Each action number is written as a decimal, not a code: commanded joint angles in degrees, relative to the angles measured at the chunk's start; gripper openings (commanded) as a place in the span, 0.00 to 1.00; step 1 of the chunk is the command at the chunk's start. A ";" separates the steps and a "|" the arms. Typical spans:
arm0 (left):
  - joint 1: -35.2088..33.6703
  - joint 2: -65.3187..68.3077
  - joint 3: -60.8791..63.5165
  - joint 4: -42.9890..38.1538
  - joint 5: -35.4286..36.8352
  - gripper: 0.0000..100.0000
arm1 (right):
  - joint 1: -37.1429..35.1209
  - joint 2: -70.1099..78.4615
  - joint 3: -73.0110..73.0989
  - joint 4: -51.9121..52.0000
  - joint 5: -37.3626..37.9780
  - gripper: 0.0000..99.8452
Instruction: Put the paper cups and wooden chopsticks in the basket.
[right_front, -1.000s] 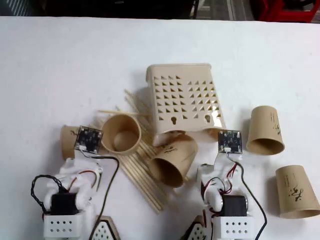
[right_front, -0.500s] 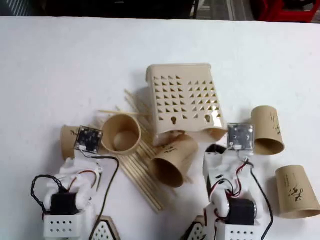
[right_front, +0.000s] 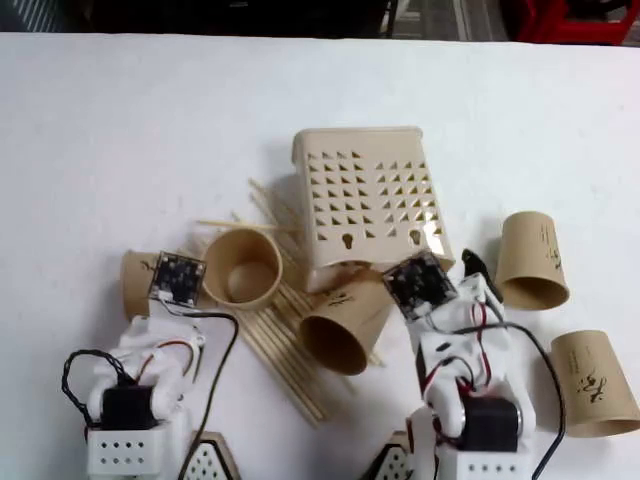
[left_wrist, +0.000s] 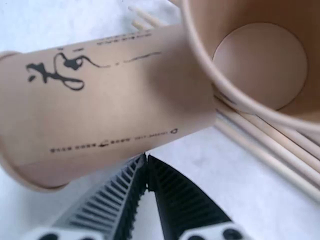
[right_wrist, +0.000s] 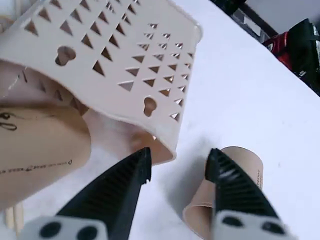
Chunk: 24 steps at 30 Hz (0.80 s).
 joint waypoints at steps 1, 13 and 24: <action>0.48 0.04 -0.26 0.26 0.44 0.03 | -0.48 10.33 -2.73 -3.91 8.26 0.27; 0.48 0.04 -0.26 0.26 0.44 0.03 | -6.29 28.79 -2.37 -21.05 13.63 0.28; 0.48 0.04 -0.26 0.26 0.44 0.03 | -5.93 42.59 -2.37 -35.91 13.19 0.28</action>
